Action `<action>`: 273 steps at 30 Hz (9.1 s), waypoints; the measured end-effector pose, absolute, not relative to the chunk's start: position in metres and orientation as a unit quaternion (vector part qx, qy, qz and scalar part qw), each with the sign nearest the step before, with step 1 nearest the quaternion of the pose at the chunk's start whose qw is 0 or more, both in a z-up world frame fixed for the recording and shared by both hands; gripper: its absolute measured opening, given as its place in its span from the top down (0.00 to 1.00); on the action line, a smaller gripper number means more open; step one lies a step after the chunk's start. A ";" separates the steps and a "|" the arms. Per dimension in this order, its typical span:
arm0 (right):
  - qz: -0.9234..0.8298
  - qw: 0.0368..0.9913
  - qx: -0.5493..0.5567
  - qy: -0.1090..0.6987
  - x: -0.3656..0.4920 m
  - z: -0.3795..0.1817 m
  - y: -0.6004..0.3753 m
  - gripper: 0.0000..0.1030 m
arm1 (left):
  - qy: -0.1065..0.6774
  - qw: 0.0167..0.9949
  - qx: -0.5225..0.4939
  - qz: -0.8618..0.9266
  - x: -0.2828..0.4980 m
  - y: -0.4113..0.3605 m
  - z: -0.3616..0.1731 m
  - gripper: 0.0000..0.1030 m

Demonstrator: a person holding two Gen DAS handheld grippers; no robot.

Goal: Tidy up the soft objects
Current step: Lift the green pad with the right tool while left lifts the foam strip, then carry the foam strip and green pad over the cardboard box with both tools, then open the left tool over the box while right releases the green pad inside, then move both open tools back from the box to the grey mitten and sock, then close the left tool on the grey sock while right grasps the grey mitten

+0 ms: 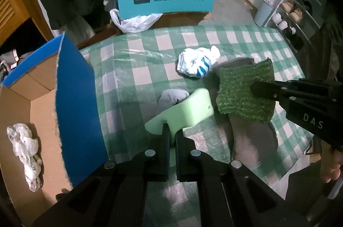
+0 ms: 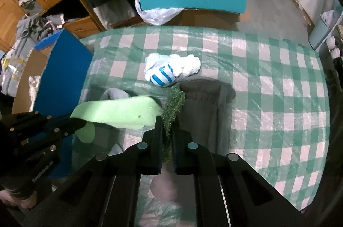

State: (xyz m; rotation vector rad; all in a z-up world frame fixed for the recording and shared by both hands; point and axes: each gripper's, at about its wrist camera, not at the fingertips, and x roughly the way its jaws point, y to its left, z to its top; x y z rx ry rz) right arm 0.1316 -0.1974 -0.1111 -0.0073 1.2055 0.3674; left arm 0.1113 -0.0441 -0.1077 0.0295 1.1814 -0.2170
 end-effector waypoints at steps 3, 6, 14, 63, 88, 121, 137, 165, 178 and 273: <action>0.176 0.813 -0.003 0.555 0.127 -0.103 -0.197 0.94 | 0.548 0.830 0.012 -0.102 0.108 -0.044 -0.101 0.96; 0.177 0.817 -0.007 0.549 0.123 -0.096 -0.196 0.94 | 0.539 0.836 0.012 -0.104 0.104 -0.044 -0.093 0.96; 0.181 0.826 -0.009 0.534 0.111 -0.080 -0.198 0.94 | 0.520 0.848 0.010 -0.106 0.092 -0.045 -0.076 0.96; 0.219 0.863 -0.025 0.454 0.060 0.002 -0.173 0.94 | 0.415 0.907 -0.012 -0.067 0.034 0.001 0.022 0.96; 0.290 0.855 -0.055 0.426 0.055 0.032 -0.090 0.94 | 0.388 0.921 -0.043 -0.007 0.009 0.071 0.042 0.96; 0.346 0.814 -0.103 0.455 0.055 0.004 0.023 0.94 | 0.417 0.903 -0.063 0.077 -0.003 0.153 0.012 0.96; 0.362 0.796 -0.112 0.472 0.057 -0.012 0.045 0.93 | 0.445 0.888 -0.062 0.103 0.002 0.166 -0.007 0.95; 0.318 0.817 -0.106 0.469 0.061 -0.009 0.017 0.41 | 0.441 0.891 -0.046 0.102 0.007 0.149 -0.005 0.36; 0.292 0.827 -0.097 0.471 0.064 -0.008 -0.012 0.40 | 0.443 0.893 -0.023 0.079 0.013 0.120 -0.002 0.30; 0.117 0.785 0.013 0.608 0.140 -0.148 -0.239 0.39 | 0.581 0.810 0.015 -0.080 0.125 -0.056 -0.114 0.22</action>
